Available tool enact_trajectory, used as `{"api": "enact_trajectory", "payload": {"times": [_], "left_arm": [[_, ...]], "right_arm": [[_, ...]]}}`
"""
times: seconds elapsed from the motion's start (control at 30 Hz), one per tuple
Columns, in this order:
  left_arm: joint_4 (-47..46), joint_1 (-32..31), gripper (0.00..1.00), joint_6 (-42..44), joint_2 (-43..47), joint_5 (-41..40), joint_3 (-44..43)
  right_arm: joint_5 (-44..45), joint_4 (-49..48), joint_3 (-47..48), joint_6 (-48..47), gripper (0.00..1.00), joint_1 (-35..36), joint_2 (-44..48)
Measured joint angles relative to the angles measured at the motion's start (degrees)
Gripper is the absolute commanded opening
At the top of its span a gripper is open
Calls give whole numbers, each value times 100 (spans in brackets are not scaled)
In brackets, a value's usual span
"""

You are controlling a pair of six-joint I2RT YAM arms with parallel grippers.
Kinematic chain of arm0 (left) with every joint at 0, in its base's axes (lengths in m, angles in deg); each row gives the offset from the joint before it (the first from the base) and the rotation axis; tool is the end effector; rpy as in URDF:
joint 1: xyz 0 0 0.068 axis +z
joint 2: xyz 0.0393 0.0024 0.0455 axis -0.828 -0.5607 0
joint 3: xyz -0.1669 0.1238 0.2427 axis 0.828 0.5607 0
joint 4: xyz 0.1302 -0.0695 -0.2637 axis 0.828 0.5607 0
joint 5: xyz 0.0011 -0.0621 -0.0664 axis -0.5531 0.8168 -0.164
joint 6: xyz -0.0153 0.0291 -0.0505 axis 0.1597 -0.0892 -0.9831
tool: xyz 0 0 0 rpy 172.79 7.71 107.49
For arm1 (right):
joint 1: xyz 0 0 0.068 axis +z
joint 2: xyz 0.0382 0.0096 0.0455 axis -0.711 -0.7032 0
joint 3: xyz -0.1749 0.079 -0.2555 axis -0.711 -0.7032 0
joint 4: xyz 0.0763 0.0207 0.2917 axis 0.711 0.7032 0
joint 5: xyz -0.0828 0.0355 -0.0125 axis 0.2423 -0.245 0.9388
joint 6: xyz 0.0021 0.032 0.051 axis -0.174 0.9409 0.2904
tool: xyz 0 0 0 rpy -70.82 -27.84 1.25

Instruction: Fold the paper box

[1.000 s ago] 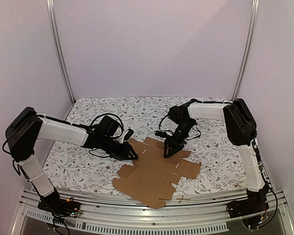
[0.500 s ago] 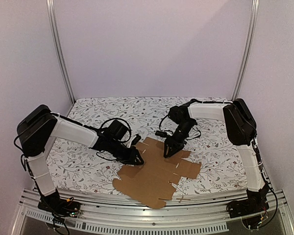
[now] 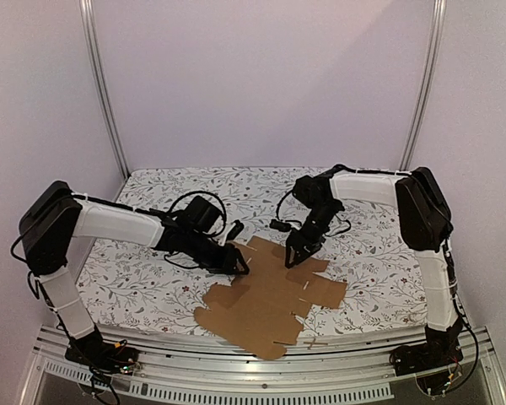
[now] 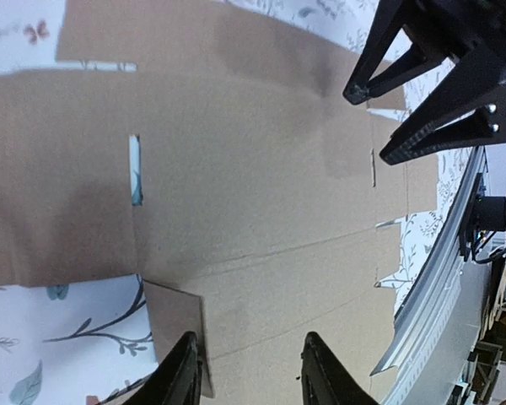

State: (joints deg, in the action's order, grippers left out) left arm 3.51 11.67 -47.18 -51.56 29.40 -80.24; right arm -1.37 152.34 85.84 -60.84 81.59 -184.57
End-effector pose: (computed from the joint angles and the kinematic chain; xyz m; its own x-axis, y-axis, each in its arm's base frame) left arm 0.2696 -0.2884 0.1550 -0.9172 0.2461 -0.3133 0.3906 0.7105 -0.5853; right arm 0.3875 0.3153 0.1602 -0.6969 -0.7118 -0.0876 -0.6291 0.5481 0.5512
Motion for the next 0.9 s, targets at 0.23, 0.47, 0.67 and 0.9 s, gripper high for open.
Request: {"api": "enact_trajectory", "payload": {"times": [0.23,0.47,0.67,0.9], "left_arm": [[363,142,46,262,737,-627,-494],[560,278,47,278,791,-1119,-195],[719,278,47,278,831,-1325,57],[721,278,47,278,920,-1421,57]], "right_arm": [[671,-66,-586,-17,55,-498,1209],[1021,4,-1340,157,54,-1172,1298],[772,98,-1379,234,49,-1266,1139],[63,310,-1298,367,43,-1261,516]]}}
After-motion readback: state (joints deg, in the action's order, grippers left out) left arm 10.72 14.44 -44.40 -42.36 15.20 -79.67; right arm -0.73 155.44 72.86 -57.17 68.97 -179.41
